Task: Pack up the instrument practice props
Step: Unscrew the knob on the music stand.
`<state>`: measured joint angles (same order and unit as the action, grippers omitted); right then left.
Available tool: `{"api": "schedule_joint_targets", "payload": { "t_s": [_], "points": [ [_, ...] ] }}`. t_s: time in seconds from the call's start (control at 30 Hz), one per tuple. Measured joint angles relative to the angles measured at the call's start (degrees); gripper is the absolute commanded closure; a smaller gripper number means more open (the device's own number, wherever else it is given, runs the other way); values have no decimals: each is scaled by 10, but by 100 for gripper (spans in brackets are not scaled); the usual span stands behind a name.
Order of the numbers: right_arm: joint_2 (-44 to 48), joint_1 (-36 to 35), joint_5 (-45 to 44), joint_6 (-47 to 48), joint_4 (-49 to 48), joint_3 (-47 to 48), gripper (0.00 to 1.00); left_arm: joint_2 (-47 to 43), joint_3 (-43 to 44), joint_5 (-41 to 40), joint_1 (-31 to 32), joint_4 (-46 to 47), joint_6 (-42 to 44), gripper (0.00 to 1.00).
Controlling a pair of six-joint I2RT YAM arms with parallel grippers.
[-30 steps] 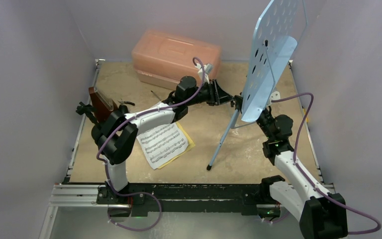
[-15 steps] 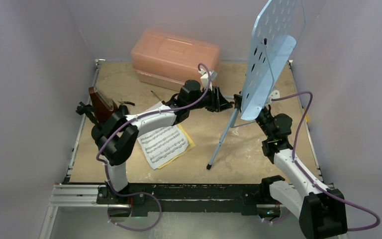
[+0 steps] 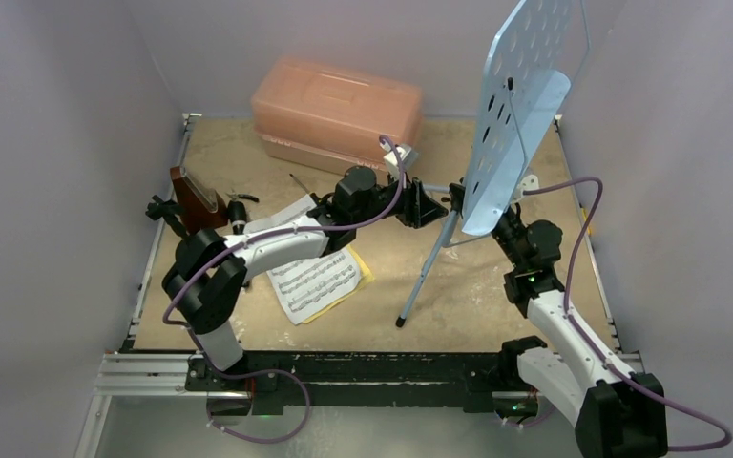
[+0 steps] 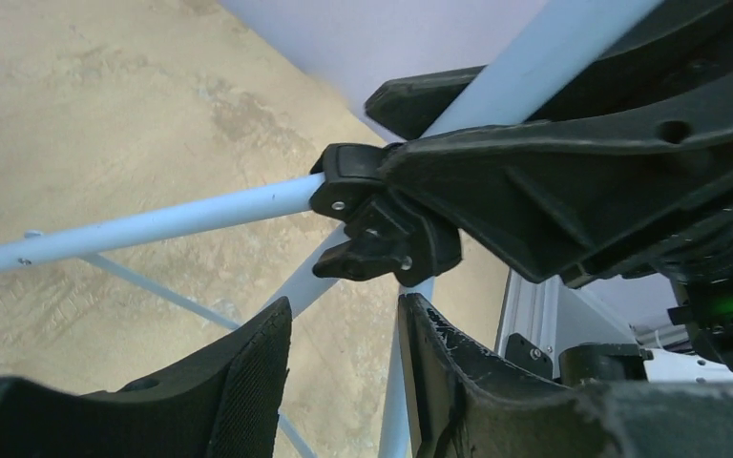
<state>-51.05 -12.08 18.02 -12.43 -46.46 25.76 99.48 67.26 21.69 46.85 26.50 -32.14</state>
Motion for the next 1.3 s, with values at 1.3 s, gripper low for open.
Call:
{"api": "schedule_joint_targets", "payload": {
  "t_s": [1.3],
  "points": [
    [-12, -2, -8, -9, -46, -16, 95, 26, 29, -35, -18, 56, -65, 70]
  ]
}}
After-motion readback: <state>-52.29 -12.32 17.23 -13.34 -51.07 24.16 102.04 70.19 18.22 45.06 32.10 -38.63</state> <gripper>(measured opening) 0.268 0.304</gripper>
